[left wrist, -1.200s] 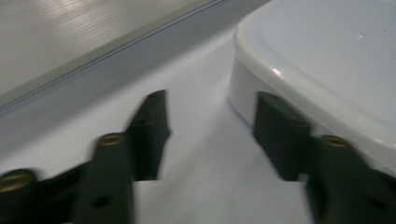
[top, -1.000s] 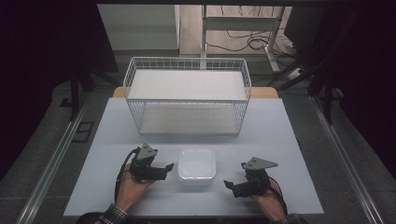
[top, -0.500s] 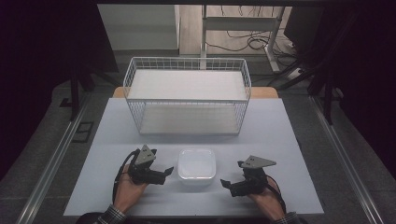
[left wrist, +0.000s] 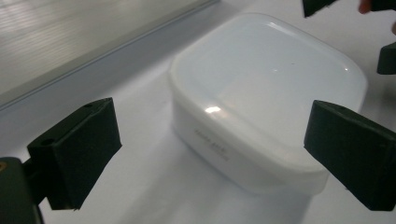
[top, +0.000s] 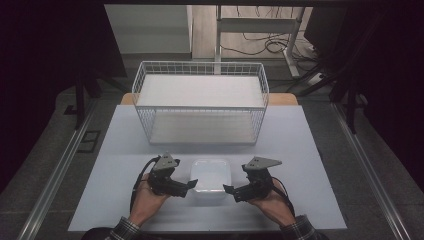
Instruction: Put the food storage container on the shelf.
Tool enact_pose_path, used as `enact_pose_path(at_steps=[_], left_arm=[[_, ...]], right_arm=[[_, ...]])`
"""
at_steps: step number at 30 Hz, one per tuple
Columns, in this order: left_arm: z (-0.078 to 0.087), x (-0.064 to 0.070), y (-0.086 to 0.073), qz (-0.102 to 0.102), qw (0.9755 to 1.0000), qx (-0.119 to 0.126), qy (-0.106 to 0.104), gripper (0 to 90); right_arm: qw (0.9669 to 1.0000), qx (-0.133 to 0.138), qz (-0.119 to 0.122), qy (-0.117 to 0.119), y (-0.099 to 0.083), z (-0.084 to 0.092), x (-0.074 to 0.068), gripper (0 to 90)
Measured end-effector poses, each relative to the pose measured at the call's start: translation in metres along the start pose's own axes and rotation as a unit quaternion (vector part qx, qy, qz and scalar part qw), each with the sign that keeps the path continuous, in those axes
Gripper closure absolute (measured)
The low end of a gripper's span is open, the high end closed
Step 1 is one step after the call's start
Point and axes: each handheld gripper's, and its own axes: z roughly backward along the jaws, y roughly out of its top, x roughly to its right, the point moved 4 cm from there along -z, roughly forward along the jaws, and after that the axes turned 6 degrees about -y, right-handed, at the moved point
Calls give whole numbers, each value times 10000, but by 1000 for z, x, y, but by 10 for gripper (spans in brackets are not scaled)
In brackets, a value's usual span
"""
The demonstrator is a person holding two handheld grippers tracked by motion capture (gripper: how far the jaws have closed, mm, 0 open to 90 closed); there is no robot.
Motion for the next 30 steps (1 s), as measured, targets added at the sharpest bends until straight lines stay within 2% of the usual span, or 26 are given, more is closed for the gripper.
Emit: enact_pose_path(at_steps=[3, 6, 10, 14, 15, 18, 20, 22, 24, 27, 28, 30], left_arm=[[-7, 2, 5, -12, 9999, -90, -135, 27], [-13, 1, 9, 63, 9995, -86, -282, 29], [-18, 0, 10, 114, 9992, -90, -363, 25], [-22, 0, 4, 187, 9989, -163, -401, 26], [-22, -1, 3, 317, 9984, -157, -447, 33], [-23, -1, 1, 454, 9970, -184, -601, 39], [-23, 1, -2, 596, 9938, -198, -920, 68], [-21, 4, -4, 638, 9936, -212, -907, 89], [-16, 8, -4, 677, 9941, -253, -812, 114], [-6, 10, -6, 839, 9934, -194, -753, 256], [-3, 11, -7, 886, 9933, -161, -722, 335], [1, 12, -7, 923, 9933, -164, -680, 424]], right_arm=[[9999, -45, 85, 53, 8, -7, -2, 0], [9998, -131, 145, 80, 15, -14, -4, 0], [9993, -321, 132, 128, 22, -26, -6, 0], [9986, -502, 146, 115, 18, -32, -8, 5], [9987, -483, 77, 157, 17, -32, -7, 16], [9984, -458, -77, 311, 14, -31, -5, 52], [9969, -541, -240, 510, 11, -30, -5, 74], [9956, -606, -375, 603, 9, -29, -5, 93], [9952, -630, -440, 599, 7, -25, -6, 143], [9952, -637, -506, 542, 4, -14, -7, 285], [9950, -625, -581, 513, 3, -9, -6, 360], [9945, -615, -715, 454, 4, -2, -3, 466]])
